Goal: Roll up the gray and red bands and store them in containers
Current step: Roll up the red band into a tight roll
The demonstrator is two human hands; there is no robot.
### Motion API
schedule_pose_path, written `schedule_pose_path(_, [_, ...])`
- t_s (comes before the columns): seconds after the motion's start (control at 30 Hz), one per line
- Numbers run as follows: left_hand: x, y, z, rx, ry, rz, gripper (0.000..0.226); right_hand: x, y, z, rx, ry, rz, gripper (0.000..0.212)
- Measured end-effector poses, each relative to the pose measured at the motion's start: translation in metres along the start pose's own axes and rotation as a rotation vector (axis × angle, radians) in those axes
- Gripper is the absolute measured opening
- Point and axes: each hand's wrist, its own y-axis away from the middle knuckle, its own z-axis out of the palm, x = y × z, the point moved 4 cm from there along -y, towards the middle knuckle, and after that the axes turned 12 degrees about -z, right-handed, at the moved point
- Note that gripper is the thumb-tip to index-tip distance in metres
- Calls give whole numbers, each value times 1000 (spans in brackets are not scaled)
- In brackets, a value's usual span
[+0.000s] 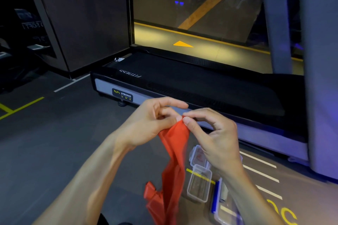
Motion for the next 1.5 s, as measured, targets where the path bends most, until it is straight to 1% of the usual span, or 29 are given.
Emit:
schedule_pose_path(0.2, [7, 13, 3, -18, 17, 47, 42, -18, 2, 1, 40, -12, 11, 15])
schedule_pose_path(0.37, [32, 34, 11, -13, 15, 66, 38, -44, -10, -5, 87, -46, 8, 22])
schedule_pose_path(0.5, [84, 58, 7, 18, -132, 150, 41, -86, -39, -22, 129, -116, -25, 25])
schedule_pose_path(0.6, [131, 81, 4, 96, -233, 261, 38, -121, -67, -36, 189, -179, -47, 24])
schedule_pose_path(0.7, [174, 104, 0, 215, -214, 389, 28, -161, -93, -47, 233, -186, -116, 26])
schedule_pose_path(0.8, [210, 122, 2, 229, -205, 468, 18, -202, -114, -57, 256, -154, -188, 24])
schedule_pose_path(0.87, [232, 133, 5, 222, -245, 509, 12, -227, -126, -63, 265, -102, -237, 23])
schedule_pose_path(0.93, [252, 144, 9, 221, -299, 547, 16, -247, -134, -69, 282, -68, -271, 23])
schedule_pose_path(1.03, [276, 156, 13, 240, -340, 543, 32, -269, -145, -77, 300, -25, -295, 20])
schedule_pose_path(1.07, [283, 160, 14, 245, -342, 539, 35, -274, -148, -80, 303, -5, -297, 18])
schedule_pose_path(1.17, [304, 171, 20, 263, -343, 559, 32, -284, -155, -88, 310, 55, -299, 16])
schedule_pose_path(1.2, [309, 176, 23, 272, -367, 572, 35, -287, -157, -91, 312, 68, -303, 16])
schedule_pose_path(1.27, [316, 180, 29, 339, -480, 590, 38, -289, -157, -95, 323, 73, -300, 18])
schedule_pose_path(1.37, [324, 179, 34, 468, -556, 613, 23, -290, -158, -103, 339, 54, -285, 21])
schedule_pose_path(1.4, [326, 177, 34, 472, -556, 612, 21, -289, -159, -106, 347, 36, -275, 21])
schedule_pose_path(1.5, [334, 172, 36, 409, -480, 587, 17, -285, -163, -116, 389, -90, -228, 19])
